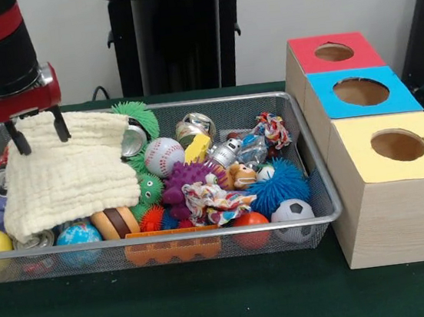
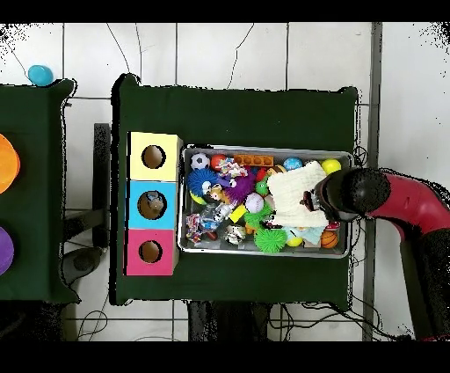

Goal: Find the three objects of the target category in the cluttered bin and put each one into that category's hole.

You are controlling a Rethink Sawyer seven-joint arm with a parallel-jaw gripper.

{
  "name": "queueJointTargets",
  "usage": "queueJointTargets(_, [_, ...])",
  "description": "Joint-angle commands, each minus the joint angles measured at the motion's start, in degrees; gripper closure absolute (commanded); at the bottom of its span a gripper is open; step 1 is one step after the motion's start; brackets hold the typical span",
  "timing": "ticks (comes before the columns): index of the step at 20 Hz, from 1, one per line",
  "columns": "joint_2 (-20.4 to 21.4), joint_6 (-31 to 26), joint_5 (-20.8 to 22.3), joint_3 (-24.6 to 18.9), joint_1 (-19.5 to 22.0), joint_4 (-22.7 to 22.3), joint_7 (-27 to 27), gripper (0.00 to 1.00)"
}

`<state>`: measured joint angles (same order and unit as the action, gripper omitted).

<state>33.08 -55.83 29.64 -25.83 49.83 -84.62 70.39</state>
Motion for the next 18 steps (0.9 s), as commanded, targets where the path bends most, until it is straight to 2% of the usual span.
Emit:
queueJointTargets(1, [0.4, 3.3, -1.0, 1.9, -1.2, -5.8, 6.1, 0.00])
queueJointTargets(5, [0.4, 4.4, -1.2, 2.5, -1.4, -7.6, 7.5, 0.00])
queueJointTargets(11, [-1.3, 8.0, -2.5, 4.3, -4.2, -11.1, 13.2, 0.00])
queueJointTargets(18, [-1.1, 17.2, -3.2, 8.3, -8.3, -16.4, 19.2, 0.00])
